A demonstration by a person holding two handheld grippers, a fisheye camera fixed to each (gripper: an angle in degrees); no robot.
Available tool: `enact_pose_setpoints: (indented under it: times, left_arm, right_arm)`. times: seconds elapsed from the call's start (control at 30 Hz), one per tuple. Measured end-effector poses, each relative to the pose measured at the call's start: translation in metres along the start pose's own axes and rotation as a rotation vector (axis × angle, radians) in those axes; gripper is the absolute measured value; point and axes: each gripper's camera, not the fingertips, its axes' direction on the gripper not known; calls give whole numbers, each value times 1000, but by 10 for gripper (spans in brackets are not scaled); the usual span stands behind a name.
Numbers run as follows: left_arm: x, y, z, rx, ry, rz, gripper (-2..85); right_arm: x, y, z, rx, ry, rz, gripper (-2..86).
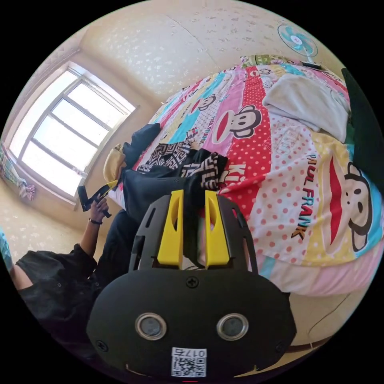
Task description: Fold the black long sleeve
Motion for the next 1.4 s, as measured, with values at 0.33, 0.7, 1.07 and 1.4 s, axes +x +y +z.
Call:
enact_pose_setpoints:
  times: [0.33, 0.7, 1.07, 1.4]
  left_arm:
    - [34, 36, 69, -461, -89, 51, 97]
    - [31, -42, 44, -334, -44, 37, 4]
    - [10, -14, 11, -204, 78, -59, 109]
    - [56, 7, 79, -566, -28, -56, 110]
  right_arm:
    - [-26, 43, 68, -220, 143, 55, 80]
    - [-29, -38, 17, -30, 138, 47, 18]
    - [-11, -1, 8, -44, 79, 77, 89]
    - [-25, 18, 69, -296, 101, 59, 93]
